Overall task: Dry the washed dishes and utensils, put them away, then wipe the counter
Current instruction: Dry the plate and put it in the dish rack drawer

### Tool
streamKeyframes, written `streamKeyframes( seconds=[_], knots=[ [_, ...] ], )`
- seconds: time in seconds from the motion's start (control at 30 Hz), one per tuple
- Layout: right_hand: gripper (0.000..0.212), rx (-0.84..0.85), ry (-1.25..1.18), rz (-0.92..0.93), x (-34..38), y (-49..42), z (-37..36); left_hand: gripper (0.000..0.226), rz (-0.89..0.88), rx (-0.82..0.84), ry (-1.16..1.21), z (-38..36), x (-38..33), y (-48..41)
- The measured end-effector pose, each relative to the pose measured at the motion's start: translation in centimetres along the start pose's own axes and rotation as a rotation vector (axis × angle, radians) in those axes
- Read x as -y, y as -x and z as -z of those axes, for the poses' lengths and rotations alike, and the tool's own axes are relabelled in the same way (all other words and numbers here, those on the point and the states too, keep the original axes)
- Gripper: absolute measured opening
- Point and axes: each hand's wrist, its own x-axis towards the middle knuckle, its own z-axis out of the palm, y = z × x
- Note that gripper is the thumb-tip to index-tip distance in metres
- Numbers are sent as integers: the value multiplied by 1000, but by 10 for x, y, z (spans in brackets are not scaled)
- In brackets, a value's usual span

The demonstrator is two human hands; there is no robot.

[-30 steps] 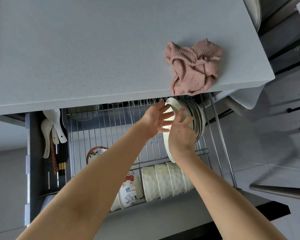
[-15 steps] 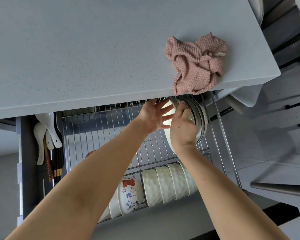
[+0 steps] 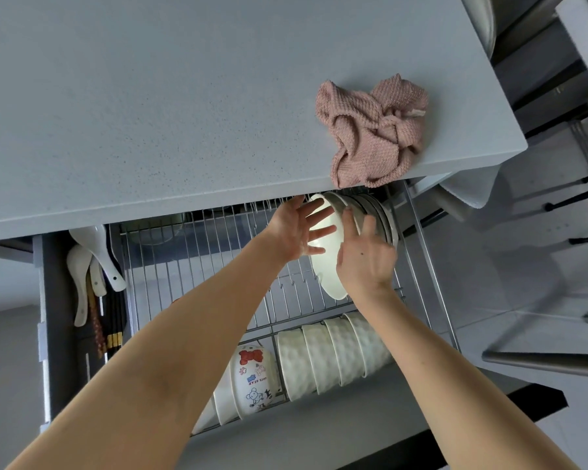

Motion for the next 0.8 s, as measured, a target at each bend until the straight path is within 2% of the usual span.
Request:
streamKeyframes(
  seconds=[0.1,0.2,0.27,0.33,0.4,0.47,0.53,0.57,0.63,0.7,0.8],
  knots=[
    [50,-91,-107,54,-13,11,28,52,-9,-21,-10,0,-3,14],
    [18,-371,-255,76,-29,14,63,48,2,-56,-31,1,-5,34],
    [14,-516,-384,83,-37,5,92,43,1,-84,-56,3,-8,48],
    [25,-565,-446,94,-42,-13,119,38,-3,-128,-107,6,-10,63],
    [49,-461,-391,87,-45,-37,137,32,2,-204,-200,14,-12,80],
    [76,-171,-337,98,-46,-65,143,27,-8,-303,-301,24,-13,99],
    [89,108,-359,161,-45,-87,139,24,-33,-411,-357,36,-12,121],
    [88,173,-383,213,-45,-93,135,23,-45,-453,-370,41,-10,133],
    [71,184,-482,286,-44,-99,130,22,-70,-507,-366,46,-4,160],
    [49,155,-686,287,-39,-96,134,20,-119,-543,-310,47,4,192],
    [34,176,-995,341,-17,-77,159,20,-293,-633,-240,46,16,245]
  ],
)
